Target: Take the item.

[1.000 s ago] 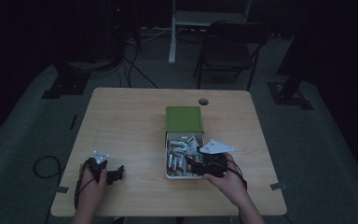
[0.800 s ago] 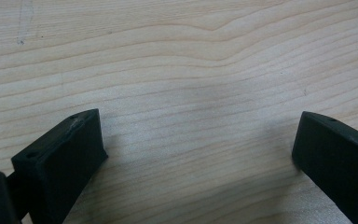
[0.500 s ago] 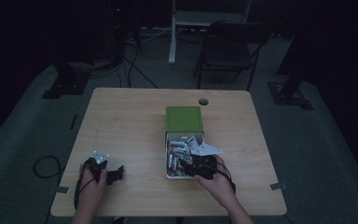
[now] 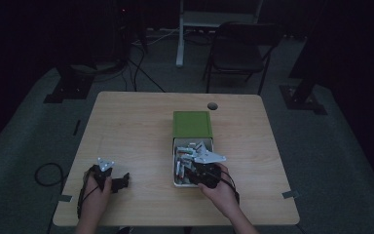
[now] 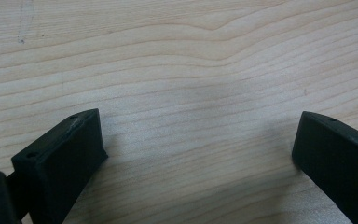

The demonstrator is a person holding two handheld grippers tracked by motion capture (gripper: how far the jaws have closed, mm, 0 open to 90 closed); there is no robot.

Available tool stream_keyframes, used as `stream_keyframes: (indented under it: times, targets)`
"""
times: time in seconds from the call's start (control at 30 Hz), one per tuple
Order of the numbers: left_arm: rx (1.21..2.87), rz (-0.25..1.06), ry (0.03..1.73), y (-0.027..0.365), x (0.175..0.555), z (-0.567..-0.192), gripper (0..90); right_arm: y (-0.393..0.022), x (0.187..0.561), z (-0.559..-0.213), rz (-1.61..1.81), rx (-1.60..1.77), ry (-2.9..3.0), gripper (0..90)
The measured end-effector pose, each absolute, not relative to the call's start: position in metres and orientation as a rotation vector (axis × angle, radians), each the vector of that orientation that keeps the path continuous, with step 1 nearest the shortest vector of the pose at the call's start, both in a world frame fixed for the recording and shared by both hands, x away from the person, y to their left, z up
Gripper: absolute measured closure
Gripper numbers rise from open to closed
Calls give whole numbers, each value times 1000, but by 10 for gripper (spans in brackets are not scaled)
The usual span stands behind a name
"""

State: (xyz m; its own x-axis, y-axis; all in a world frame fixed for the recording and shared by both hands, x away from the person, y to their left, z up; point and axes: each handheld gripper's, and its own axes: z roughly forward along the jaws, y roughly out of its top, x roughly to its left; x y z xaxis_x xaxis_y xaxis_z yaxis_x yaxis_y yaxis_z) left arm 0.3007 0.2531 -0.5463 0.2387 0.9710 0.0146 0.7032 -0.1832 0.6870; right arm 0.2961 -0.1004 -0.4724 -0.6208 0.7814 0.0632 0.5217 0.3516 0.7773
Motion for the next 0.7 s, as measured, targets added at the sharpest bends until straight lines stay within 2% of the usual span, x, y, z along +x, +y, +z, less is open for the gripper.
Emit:
stream_keyframes:
  times: [0.23,0.57,0.7]
  targets:
    - [1958,624,1526,253,301,-546,27,-99,298,-476,1127,1160,2306,679]
    - [1956,625,1527,253,301,-546,27,-93,299,-475,1128,1156,2321,685]
    - [1958,624,1526,253,301,-546,27,-92,299,-477,1116,1191,2296,759]
